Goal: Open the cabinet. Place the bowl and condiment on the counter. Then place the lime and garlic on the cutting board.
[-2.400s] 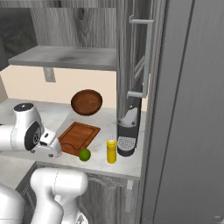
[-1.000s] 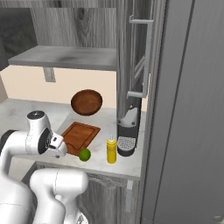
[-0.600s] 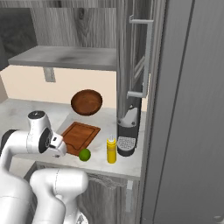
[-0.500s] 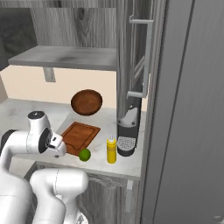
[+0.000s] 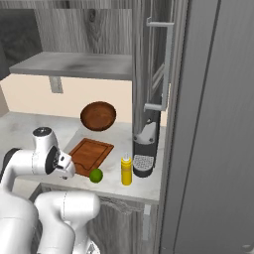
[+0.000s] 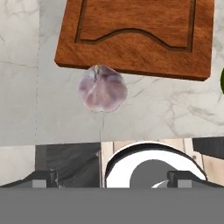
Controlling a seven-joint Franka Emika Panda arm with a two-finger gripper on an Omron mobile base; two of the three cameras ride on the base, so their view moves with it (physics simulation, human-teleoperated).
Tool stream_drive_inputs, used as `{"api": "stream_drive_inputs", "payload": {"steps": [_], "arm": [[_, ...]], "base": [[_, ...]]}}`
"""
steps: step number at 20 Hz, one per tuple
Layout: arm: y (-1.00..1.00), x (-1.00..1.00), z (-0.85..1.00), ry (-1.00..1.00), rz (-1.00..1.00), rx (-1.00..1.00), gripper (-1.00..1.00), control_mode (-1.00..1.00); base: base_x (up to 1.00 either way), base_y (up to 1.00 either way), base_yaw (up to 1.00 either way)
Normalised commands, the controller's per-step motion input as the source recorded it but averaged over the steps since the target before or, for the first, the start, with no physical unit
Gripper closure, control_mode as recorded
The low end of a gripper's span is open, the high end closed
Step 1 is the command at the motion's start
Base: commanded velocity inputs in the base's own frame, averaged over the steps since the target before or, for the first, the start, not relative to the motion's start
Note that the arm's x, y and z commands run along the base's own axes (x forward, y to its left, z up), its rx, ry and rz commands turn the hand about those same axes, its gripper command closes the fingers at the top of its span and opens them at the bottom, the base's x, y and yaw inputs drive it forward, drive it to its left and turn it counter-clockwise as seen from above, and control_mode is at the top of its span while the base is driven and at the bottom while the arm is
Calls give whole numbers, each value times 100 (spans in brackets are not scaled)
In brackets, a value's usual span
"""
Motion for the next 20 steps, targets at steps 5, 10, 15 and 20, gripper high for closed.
{"api": "stream_drive_inputs", "payload": {"steps": [5, 10, 15, 20], "arm": [[0, 12, -9, -1, 0, 0, -100, -100], [0, 9, -9, 0, -1, 0, -100, -100], [0, 12, -16, 0, -1, 0, -100, -100], [0, 11, -17, 0, 0, 0, -100, -100]], "base": [[0, 0, 0], [0, 0, 0], [0, 0, 0], [0, 0, 0]]}}
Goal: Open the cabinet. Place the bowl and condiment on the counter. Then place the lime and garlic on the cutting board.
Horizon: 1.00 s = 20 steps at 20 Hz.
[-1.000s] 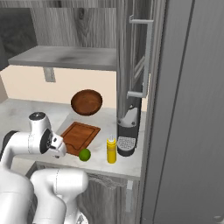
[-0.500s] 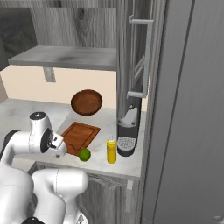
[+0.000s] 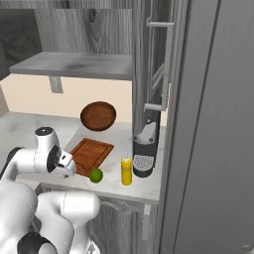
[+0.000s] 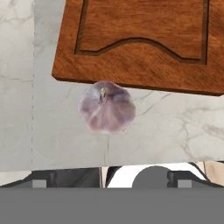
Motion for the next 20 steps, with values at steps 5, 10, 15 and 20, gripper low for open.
{"api": "stream_drive_inputs", "payload": {"steps": [5, 10, 15, 20], "arm": [[0, 5, -19, 0, 0, 0, -100, -100], [0, 5, -17, 0, 0, 0, -100, -100], [-3, 2, -14, 0, -1, 0, -100, -100], [-7, 0, -7, 0, 0, 1, -100, -100]], "base": [[0, 0, 0], [0, 0, 0], [0, 0, 0], [0, 0, 0]]}}
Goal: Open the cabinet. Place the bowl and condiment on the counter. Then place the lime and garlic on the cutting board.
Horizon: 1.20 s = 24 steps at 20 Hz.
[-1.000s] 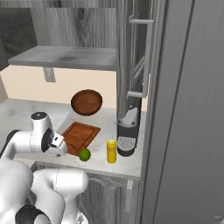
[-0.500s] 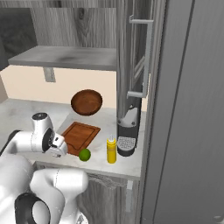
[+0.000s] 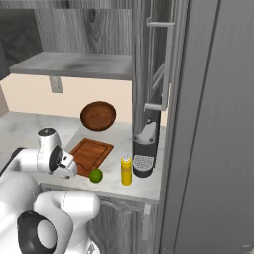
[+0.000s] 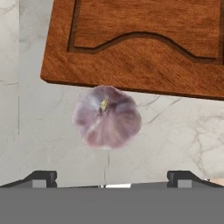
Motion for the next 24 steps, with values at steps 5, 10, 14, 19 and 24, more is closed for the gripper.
{"api": "stream_drive_inputs", "payload": {"steps": [5, 10, 14, 19, 24], "arm": [[-2, 4, -6, -1, 0, 2, -100, -100], [0, 10, -10, 0, -1, 3, -100, -100], [-5, 8, -17, 0, -3, 3, -100, -100], [-6, 5, -25, 0, -4, 0, -100, -100], [-1, 9, -24, 0, -3, 0, -100, -100]], "base": [[0, 0, 0], [0, 0, 0], [0, 0, 0], [0, 0, 0], [0, 0, 0]]}}
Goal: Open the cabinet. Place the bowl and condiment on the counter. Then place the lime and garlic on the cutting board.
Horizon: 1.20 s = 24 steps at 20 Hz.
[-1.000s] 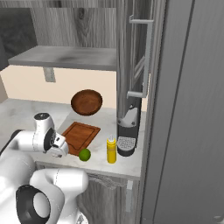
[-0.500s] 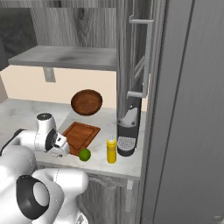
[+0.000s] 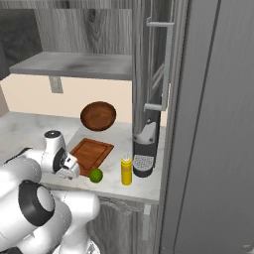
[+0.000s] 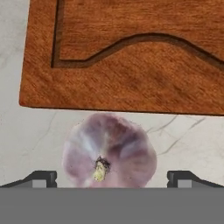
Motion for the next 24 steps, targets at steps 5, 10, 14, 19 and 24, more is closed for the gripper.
{"api": "stream_drive_inputs", "payload": {"steps": [5, 10, 14, 19, 24], "arm": [[-1, 11, -20, 0, -3, 0, -100, -100], [-2, 7, -21, 0, -3, 0, -100, -100], [0, 4, -20, 0, -2, 0, 100, -100], [-1, 0, -23, -1, -1, 0, 100, -100], [-4, 0, -23, -3, 0, 0, 100, -100]], "base": [[0, 0, 0], [0, 0, 0], [0, 0, 0], [0, 0, 0], [0, 0, 0]]}}
